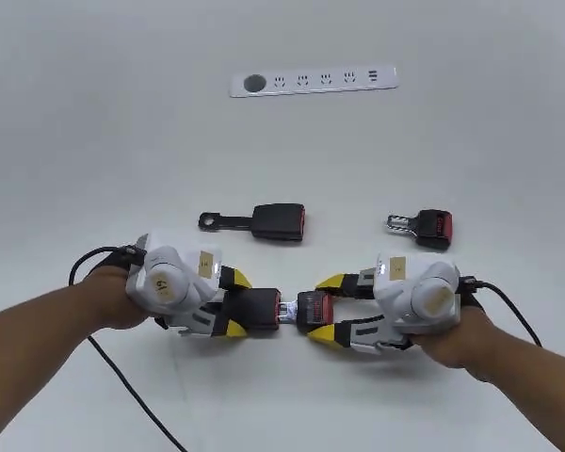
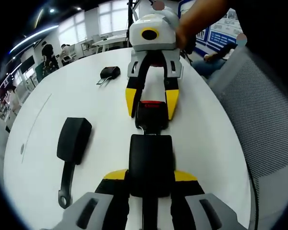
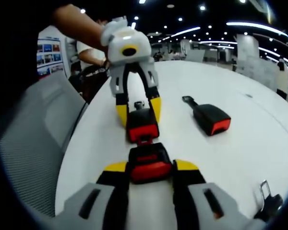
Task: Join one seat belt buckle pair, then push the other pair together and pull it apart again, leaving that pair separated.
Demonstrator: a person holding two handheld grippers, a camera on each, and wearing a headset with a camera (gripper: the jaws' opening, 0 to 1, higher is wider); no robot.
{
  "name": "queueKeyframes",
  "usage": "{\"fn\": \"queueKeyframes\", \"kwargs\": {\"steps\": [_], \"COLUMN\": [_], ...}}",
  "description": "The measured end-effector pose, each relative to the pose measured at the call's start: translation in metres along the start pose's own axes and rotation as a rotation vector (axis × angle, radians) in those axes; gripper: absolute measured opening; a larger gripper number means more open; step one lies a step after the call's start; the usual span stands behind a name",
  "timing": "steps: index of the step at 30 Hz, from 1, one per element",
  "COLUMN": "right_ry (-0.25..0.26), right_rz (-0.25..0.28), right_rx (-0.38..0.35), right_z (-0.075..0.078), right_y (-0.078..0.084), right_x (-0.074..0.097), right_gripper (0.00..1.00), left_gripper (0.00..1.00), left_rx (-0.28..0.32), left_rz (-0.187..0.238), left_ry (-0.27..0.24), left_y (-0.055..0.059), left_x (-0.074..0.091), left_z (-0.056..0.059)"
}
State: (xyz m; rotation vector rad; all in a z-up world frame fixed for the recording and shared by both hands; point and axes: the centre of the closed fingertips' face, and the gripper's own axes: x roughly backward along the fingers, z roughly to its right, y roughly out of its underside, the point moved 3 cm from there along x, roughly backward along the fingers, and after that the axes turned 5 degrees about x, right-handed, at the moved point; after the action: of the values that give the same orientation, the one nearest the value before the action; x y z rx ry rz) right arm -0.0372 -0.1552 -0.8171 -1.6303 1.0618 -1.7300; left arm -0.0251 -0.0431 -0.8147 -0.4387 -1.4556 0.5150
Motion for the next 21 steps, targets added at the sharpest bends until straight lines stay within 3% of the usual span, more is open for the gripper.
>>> {"fn": "queueKeyframes", "kwargs": {"steps": [11, 21], "right_ry": [0.015, 0.023], "right_rz": [-0.008, -0.034], "right_rx": [-0.022, -0.033], "right_z": [-0.003, -0.001], "right_y": [-0.009, -0.006], "right_x": [-0.013, -0.016], "right_gripper": [0.34, 0.34], "left_gripper": [0.33, 0.33], "left_rx": [0.007, 0.015], "left_rz": [-0.004, -0.004], "left_ry": [-0.002, 0.0], "left_y": [0.001, 0.005], "left_x": [-0.001, 0.0], "left_z": [0.001, -0.001]}}
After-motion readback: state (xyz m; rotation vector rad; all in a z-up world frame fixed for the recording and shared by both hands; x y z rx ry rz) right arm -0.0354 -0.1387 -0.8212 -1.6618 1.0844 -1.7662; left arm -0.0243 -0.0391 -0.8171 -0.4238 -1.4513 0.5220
